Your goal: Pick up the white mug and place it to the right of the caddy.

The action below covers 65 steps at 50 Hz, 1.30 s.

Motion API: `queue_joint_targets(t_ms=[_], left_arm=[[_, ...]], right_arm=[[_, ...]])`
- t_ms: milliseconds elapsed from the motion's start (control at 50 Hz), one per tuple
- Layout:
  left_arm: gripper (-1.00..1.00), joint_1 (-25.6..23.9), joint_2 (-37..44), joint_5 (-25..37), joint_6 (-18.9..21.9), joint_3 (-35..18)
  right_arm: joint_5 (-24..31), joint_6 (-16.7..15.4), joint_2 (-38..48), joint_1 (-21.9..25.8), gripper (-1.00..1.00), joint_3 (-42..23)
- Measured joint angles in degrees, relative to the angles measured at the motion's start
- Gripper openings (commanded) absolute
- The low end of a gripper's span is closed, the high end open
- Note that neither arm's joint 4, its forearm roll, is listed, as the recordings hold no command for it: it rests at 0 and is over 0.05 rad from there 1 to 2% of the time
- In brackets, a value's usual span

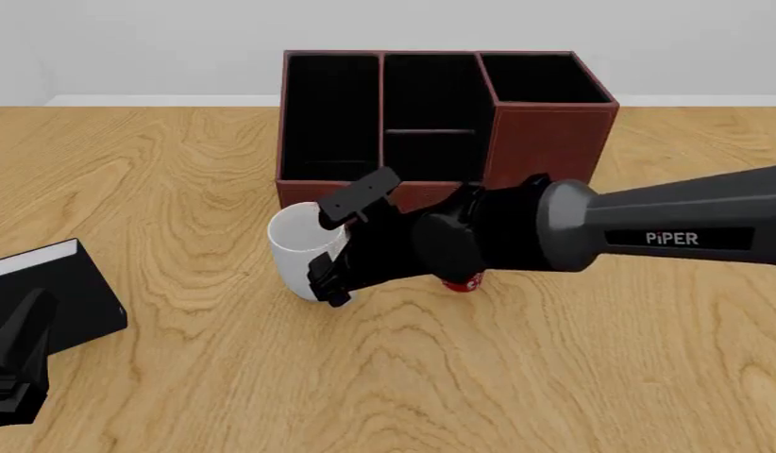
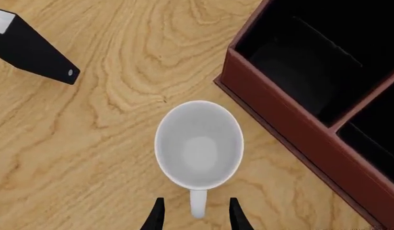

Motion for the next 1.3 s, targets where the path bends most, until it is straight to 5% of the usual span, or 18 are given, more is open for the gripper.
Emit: queue_joint_targets(t_ms=[920,940,1300], left_arm=[[1.00,0.0,0.0,0.0,0.0,0.0],[1.00,0.0,0.0,0.0,0.0,0.0],[1.00,0.0,0.0,0.0,0.0,0.0]], right_arm=[[-1.6,1.8,4.2,0.1,1.00,-0.2],[-1.7,1.8,4.2,0.1,-1.00,-0.2],[-1.6,0.7,3.9,-0.3,-1.00,0.1]])
